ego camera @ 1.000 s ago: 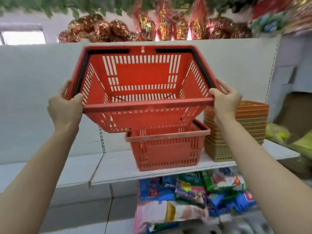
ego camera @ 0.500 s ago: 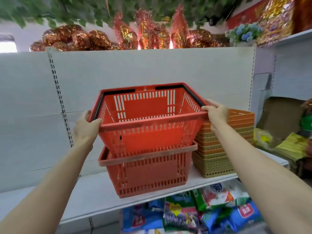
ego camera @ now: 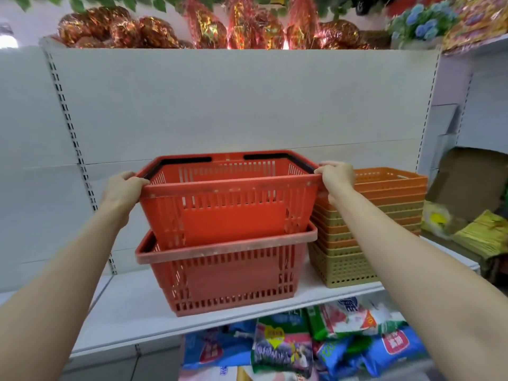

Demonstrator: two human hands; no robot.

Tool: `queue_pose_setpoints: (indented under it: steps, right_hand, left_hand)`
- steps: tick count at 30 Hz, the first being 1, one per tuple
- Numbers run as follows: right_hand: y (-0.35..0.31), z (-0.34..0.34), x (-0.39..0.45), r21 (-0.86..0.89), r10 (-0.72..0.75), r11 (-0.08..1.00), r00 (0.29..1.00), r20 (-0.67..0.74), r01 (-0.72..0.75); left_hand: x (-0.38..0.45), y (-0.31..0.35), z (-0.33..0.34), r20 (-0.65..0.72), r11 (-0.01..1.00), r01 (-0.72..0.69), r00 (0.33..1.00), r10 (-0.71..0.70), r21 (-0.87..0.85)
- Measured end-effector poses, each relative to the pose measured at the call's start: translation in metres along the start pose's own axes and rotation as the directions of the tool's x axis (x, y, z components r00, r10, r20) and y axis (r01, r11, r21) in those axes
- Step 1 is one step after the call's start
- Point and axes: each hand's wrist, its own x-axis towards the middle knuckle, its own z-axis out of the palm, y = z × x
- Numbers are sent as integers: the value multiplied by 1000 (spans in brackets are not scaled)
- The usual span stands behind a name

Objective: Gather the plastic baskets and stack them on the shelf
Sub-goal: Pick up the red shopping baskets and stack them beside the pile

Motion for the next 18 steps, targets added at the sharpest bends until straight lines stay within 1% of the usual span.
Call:
queue_pose_setpoints:
  steps: [3, 5, 7, 9, 10, 12, 14, 16, 18]
  right_hand:
    - [15, 6, -3, -69, 8, 998, 1000, 11, -7]
    - [27, 7, -15, -222, -11, 975, 1000, 27, 16]
    - [48, 7, -25, -421, -19, 906, 996, 91, 55]
    - [72, 11, -37, -532, -60, 834, 984, 169, 143]
    - [82, 14, -42, -550, -103, 812, 977, 188, 192]
    - [98, 19, -52, -560, -206, 783, 962, 179, 272]
    - [105, 20, -56, -559, -282, 767, 948, 149, 316]
    - [108, 20, -57, -565, -301, 759, 944, 136, 324]
    - [111, 19, -56, -578, -295, 752, 946, 133, 316]
  left_hand:
    - [6, -17, 6, 27, 1000, 27, 999, -27, -1]
    - [2, -37, 6, 66, 997, 63, 996, -66, 48]
    - [-7, -58, 8, 152, 990, 78, 984, -96, 122]
    - [-17, -74, 8, 259, 981, 38, 962, -87, 189]
    - [-21, -78, 8, 301, 977, 12, 951, -77, 212]
    - [-27, -86, 6, 337, 950, -52, 940, -57, 306]
    - [-32, -91, 6, 322, 912, -139, 947, 9, 385]
    - [-33, -99, 8, 296, 893, -208, 951, 89, 399]
    - [-34, -102, 8, 287, 880, -251, 948, 138, 404]
